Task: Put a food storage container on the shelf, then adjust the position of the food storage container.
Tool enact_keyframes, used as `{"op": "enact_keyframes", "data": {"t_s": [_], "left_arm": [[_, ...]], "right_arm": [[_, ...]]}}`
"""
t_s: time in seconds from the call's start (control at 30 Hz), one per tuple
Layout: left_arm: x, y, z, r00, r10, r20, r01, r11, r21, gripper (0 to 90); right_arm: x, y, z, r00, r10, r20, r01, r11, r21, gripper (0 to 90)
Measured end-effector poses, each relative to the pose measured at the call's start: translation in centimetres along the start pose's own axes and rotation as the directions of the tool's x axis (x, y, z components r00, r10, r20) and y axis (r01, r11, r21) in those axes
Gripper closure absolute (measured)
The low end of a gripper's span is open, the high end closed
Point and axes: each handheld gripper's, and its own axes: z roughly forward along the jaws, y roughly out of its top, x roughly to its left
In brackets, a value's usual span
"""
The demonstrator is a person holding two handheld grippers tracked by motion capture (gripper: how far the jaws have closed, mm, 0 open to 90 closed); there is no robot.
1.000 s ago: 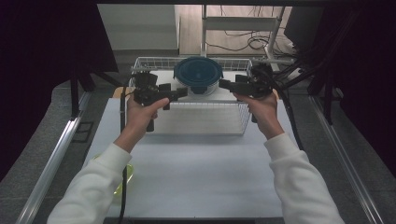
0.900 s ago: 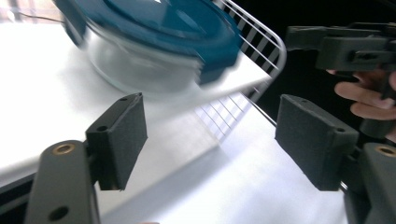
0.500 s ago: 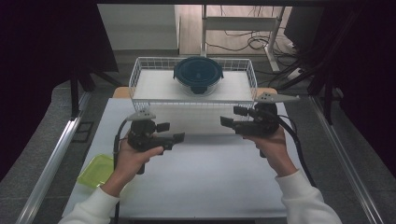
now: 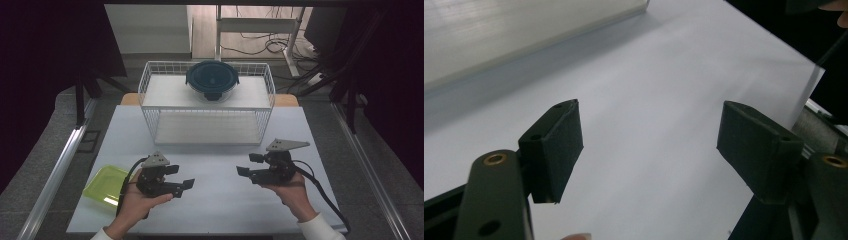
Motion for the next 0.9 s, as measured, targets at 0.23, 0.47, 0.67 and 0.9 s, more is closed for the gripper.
{"op": "enact_keyframes", "data": {"t_s": [0.23,0.47,0.67,0.9], "left_arm": [[-0.3,-1.5,0.9,0.9996,0.014,-0.023,-0.012,0.9987,0.050,25.6],[-0.3,-1.9,1.2,0.9988,0.025,-0.041,-0.022,0.9977,0.063,25.7],[-0.2,-1.9,1.4,0.9986,0.030,-0.044,-0.027,0.9970,0.073,25.8],[-0.3,-1.7,1.0,0.9977,0.039,-0.057,-0.035,0.9974,0.063,24.8]], "right_arm": [[-0.1,-2.9,1.5,0.9997,0.000,0.026,-0.002,0.995,0.097,28.9],[-0.4,-4.1,1.9,0.9993,0.019,0.031,-0.023,0.992,0.123,28.2],[-0.5,-4.2,2.0,0.9993,0.019,0.031,-0.023,0.991,0.130,28.2],[-0.6,-4.6,2.1,0.9993,0.026,0.026,-0.030,0.989,0.146,28.2]]}}
